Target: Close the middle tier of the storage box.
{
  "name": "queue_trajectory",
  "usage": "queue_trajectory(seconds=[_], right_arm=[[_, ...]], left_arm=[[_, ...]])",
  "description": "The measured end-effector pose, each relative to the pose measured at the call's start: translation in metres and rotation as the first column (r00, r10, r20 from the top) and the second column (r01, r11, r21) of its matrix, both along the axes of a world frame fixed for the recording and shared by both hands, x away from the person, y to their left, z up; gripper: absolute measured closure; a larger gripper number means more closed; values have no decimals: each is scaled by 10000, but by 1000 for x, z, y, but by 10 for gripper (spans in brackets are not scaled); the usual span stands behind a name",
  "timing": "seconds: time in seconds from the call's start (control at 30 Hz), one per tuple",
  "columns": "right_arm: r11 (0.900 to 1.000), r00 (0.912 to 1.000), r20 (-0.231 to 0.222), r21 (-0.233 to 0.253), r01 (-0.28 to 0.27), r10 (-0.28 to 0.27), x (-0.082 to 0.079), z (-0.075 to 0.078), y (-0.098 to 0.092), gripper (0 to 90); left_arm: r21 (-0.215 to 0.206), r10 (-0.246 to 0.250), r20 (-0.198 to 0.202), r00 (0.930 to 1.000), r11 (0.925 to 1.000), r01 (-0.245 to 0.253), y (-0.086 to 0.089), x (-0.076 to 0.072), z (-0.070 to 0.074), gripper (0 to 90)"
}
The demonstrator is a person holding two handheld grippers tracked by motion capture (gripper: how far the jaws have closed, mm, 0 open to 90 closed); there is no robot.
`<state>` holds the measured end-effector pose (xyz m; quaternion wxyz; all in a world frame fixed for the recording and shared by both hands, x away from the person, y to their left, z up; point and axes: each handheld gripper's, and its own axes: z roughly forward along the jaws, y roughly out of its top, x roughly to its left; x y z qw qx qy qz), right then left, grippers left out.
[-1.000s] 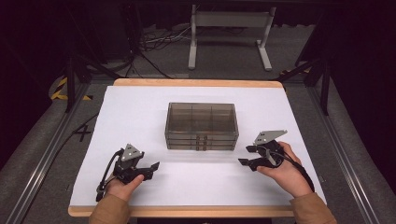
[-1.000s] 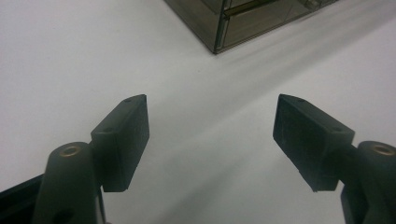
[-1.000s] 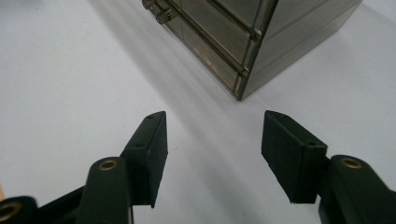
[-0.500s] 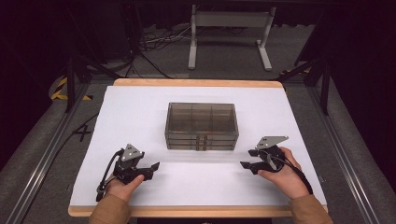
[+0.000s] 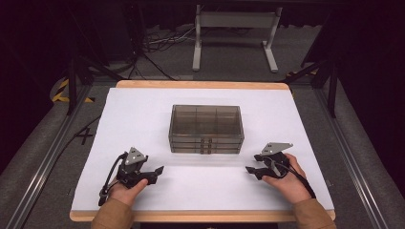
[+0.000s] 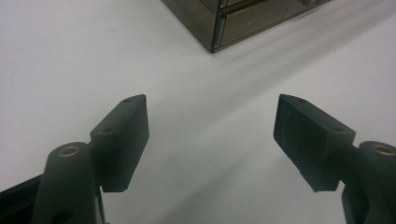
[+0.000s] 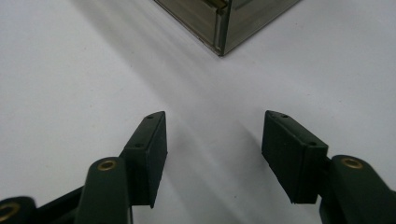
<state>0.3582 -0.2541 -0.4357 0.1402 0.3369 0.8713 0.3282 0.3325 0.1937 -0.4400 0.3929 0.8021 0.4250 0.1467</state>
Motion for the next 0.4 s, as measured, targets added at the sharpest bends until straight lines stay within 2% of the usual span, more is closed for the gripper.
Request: queue_trajectory(seconds=[0.17,0.2,0.4], right_arm=[[10000,9999,169,67,-22,21,-1,-4,2,388],[9998,9997,243,204,2,-7,-2,-6,2,354],[9982,9977,681,604,-44,3,-6,-12,0,307]], left_arm=[[-4,-5,15,10000,10000,5,0,0,0,271],[-16,-6,36,10000,10000,6,0,0,0,271],[20,-36,21,10000,10000,36,-1,0,0,267]])
